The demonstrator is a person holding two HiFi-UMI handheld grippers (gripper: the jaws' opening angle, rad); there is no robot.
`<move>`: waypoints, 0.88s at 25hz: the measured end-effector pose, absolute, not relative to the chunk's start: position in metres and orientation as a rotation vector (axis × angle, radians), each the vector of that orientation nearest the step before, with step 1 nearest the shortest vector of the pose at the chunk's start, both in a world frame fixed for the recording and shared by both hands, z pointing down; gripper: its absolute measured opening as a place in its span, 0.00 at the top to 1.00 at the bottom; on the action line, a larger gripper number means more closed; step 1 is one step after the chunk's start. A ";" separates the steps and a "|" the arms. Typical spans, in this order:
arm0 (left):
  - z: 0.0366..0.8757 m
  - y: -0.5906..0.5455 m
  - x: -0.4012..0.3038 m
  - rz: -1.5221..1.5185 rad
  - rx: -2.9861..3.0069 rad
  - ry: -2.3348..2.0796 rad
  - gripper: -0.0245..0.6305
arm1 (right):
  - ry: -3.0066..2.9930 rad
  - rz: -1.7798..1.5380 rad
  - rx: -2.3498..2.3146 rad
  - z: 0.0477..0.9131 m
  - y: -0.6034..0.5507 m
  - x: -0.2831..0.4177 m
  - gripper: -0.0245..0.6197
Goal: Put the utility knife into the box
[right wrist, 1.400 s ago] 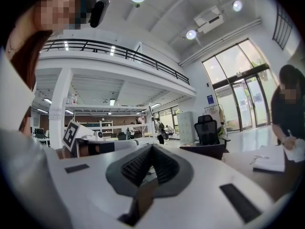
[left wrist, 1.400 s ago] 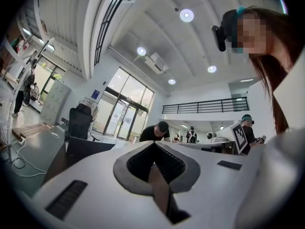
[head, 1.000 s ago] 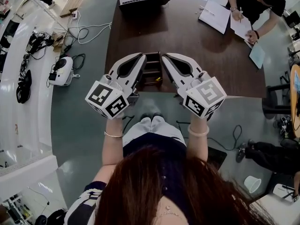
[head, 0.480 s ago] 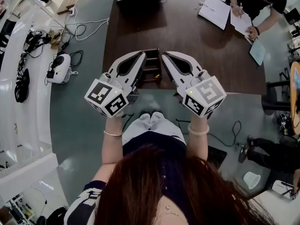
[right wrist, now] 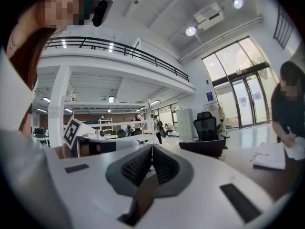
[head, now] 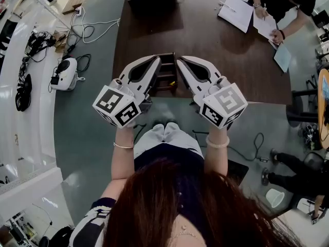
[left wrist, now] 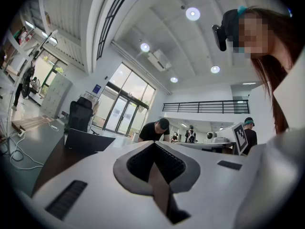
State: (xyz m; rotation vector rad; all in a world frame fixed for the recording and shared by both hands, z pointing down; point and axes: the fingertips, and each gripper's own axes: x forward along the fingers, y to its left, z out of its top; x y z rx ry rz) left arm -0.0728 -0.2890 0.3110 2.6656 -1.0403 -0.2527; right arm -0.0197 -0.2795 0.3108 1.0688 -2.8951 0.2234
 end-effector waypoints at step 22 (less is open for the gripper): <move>0.307 -0.288 -0.070 -0.254 2.676 -1.032 0.96 | -2.860 0.179 1.087 0.308 -0.280 -0.018 0.94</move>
